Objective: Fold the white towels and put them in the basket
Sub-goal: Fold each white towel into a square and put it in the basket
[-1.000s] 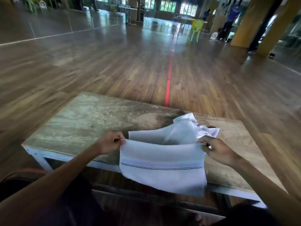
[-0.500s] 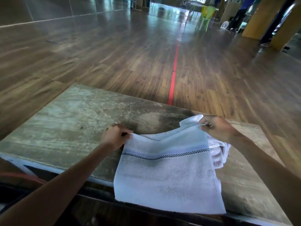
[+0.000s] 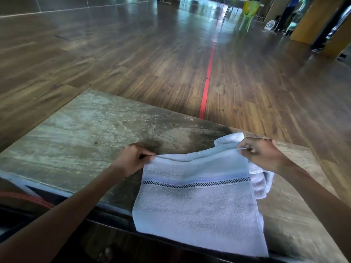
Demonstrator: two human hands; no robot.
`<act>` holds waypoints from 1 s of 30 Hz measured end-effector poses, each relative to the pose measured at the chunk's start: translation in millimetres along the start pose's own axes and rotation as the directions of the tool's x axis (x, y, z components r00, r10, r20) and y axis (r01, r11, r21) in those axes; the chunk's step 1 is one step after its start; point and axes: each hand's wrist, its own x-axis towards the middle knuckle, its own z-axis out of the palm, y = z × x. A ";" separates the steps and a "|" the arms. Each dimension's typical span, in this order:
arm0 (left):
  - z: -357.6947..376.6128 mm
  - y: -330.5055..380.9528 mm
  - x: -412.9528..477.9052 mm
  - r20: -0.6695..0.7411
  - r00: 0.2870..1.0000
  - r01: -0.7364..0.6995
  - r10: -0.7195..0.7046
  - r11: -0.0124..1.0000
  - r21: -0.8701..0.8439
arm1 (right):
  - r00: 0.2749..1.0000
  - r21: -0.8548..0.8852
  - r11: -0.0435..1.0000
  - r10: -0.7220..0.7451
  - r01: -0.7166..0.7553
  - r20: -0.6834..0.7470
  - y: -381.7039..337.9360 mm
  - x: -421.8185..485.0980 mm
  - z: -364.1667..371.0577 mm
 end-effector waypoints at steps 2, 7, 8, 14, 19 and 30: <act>-1.4 1.4 3.5 0.040 0.999 0.008 -0.010 0.999 0.052 | 1.000 -0.015 1.000 0.018 -0.018 -0.016 -4.1 6.6 -4.2; -3.5 3.2 9.3 0.076 0.996 0.036 -0.042 0.996 0.077 | 0.988 -0.045 0.988 0.147 -0.145 0.051 -13.6 31.9 -13.7; -3.2 3.1 9.6 0.080 0.996 0.043 -0.050 0.995 0.085 | 0.981 -0.031 0.985 0.171 -0.169 0.095 -13.4 36.1 -13.7; -4.7 8.6 16.4 0.182 0.980 0.053 -0.086 0.982 0.182 | 0.952 -0.087 0.978 0.204 -0.188 0.228 -16.6 46.9 -13.1; -13.3 10.9 13.9 0.173 0.985 -0.044 -0.001 0.965 0.258 | 0.971 0.028 0.984 0.169 -0.176 0.167 -13.7 36.2 -20.4; -100.9 42.3 -4.8 0.067 0.917 -0.356 0.393 0.730 0.584 | 0.999 0.070 0.997 0.036 -0.037 0.019 -46.0 -47.2 -77.9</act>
